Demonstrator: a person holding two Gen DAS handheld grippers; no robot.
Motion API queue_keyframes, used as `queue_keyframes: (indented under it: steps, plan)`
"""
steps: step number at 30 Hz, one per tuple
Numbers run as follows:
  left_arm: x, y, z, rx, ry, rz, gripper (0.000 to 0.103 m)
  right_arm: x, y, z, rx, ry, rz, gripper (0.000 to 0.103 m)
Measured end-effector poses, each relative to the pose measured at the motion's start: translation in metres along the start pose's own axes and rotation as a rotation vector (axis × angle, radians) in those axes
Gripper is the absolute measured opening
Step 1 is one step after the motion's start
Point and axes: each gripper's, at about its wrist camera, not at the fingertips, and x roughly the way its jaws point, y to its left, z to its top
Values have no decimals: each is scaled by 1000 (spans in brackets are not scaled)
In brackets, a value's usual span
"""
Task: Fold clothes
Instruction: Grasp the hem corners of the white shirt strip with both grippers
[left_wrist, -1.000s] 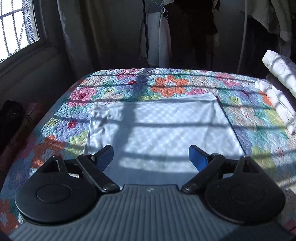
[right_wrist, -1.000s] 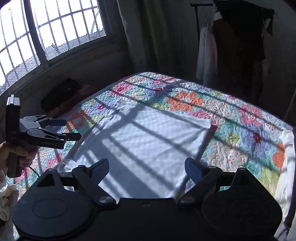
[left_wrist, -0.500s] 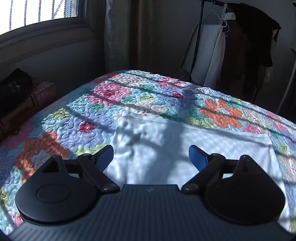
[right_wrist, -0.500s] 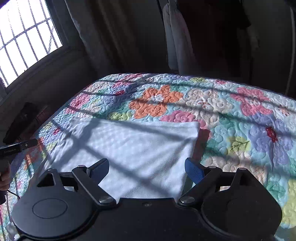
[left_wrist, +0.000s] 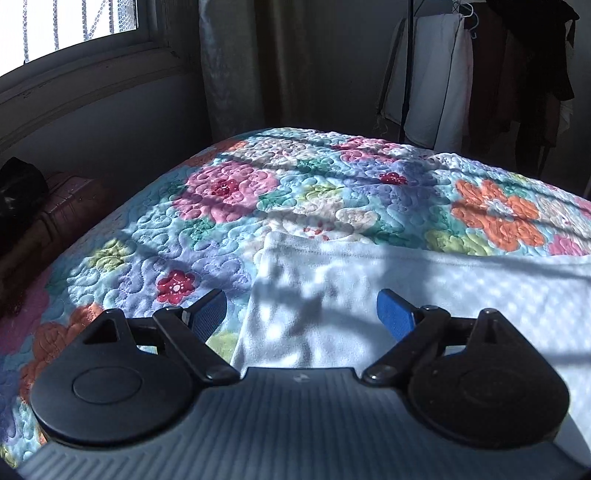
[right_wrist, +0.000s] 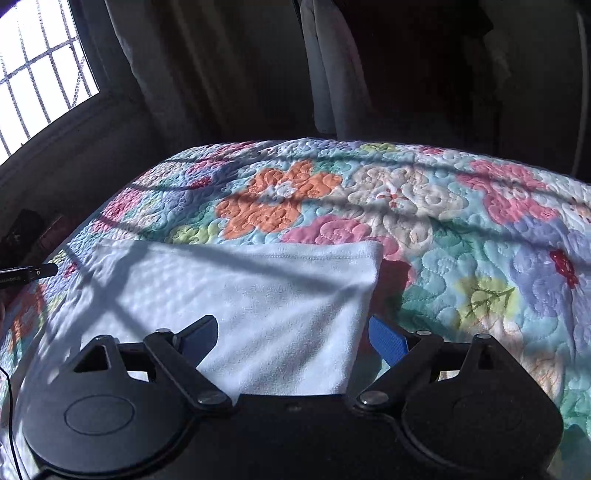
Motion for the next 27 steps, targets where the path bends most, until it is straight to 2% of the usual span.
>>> queue_keyframes:
  steps: [4,8,11,18,19,20,21,22,23,24,25,27]
  plan:
    - [27,0,5,-7,8,21,89,17,-14,-3,41,-5,-34,92]
    - [58,3,7,-28,66,-21,89,30,-29,-6,101,-7,-19,92]
    - [74,0,6,7,80,17,89,40,-39,-9,149,-8,-2,92]
    - [104,2,16,-49,99,46,89,70,-48,4,119,-57,-17,92]
    - [108,0,16,-50,104,60,79,76,-49,11,116,-52,-25,92]
    - [112,-4,15,-42,122,72,65,80,-49,16,116,-47,-28,87]
    - [113,-8,15,-37,134,80,34,84,-48,22,107,-41,-23,80]
    - [113,-11,15,-37,141,87,15,87,-48,29,97,-35,-17,57]
    - [111,-14,15,-24,135,103,8,89,-46,33,87,-11,-1,27]
    - [106,-17,14,-7,120,114,5,89,-45,35,84,1,20,17]
    - [100,-20,14,7,105,118,5,85,-41,36,75,-6,34,11]
    - [82,-21,14,5,66,122,5,71,-34,37,62,-25,45,10]
